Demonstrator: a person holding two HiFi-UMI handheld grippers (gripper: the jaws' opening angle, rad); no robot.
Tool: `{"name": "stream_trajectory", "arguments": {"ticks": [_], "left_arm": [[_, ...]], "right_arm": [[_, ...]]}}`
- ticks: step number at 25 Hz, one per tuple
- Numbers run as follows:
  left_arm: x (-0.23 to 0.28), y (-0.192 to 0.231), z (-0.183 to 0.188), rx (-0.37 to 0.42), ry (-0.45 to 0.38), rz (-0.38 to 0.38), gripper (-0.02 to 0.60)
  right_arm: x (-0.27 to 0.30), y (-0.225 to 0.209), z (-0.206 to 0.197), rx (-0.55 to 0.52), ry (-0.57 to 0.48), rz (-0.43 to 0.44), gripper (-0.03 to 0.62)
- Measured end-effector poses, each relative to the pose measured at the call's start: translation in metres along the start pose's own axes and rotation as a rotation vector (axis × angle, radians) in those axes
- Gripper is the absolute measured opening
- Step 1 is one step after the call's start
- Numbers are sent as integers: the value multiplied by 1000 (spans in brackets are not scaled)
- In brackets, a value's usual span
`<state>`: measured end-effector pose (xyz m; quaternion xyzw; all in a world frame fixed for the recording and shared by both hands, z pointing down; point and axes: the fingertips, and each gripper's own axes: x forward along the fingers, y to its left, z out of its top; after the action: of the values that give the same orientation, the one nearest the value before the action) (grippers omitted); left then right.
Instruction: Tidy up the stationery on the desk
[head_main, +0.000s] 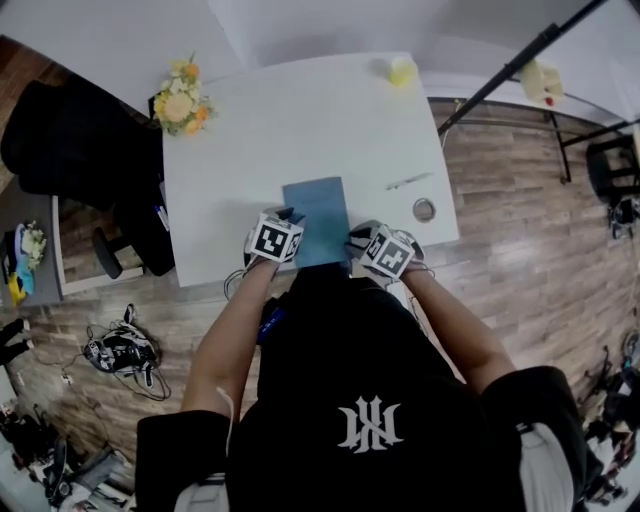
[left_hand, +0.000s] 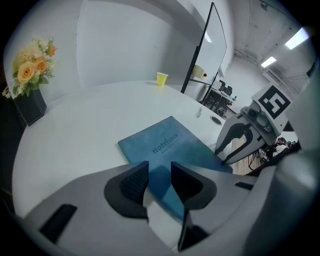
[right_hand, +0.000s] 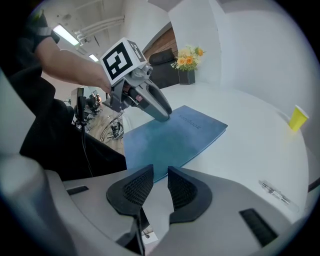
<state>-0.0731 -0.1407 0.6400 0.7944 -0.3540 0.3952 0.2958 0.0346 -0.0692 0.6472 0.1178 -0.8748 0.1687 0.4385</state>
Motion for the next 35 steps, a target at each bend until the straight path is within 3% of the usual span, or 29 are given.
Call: {"name": "stream_trajectory", "arguments": {"ticks": [7, 10, 16, 20, 26, 30, 35], "left_arm": [[-1, 5, 0, 6, 16, -4, 137], [-10, 5, 6, 7, -18, -19, 137], [-44, -12, 40, 50, -187, -82, 113], [-74, -43, 63, 110, -312, -199, 101], [-130, -74, 103, 233, -514, -274, 23], [-165, -84, 123, 264, -616, -323, 3], [-199, -101, 137, 249, -717, -425, 3]], "right_arm": [[-3, -3, 3, -28, -6, -11, 109], [-11, -4, 17, -52, -52, -21, 109], [-46, -12, 67, -73, -227, -39, 109], [-83, -16, 106, -30, -417, -7, 107], [-158, -21, 154, -4, -698, 31, 80], [-208, -24, 167, -30, -820, 22, 62], [-240, -27, 162, -38, -893, -2, 57]]}}
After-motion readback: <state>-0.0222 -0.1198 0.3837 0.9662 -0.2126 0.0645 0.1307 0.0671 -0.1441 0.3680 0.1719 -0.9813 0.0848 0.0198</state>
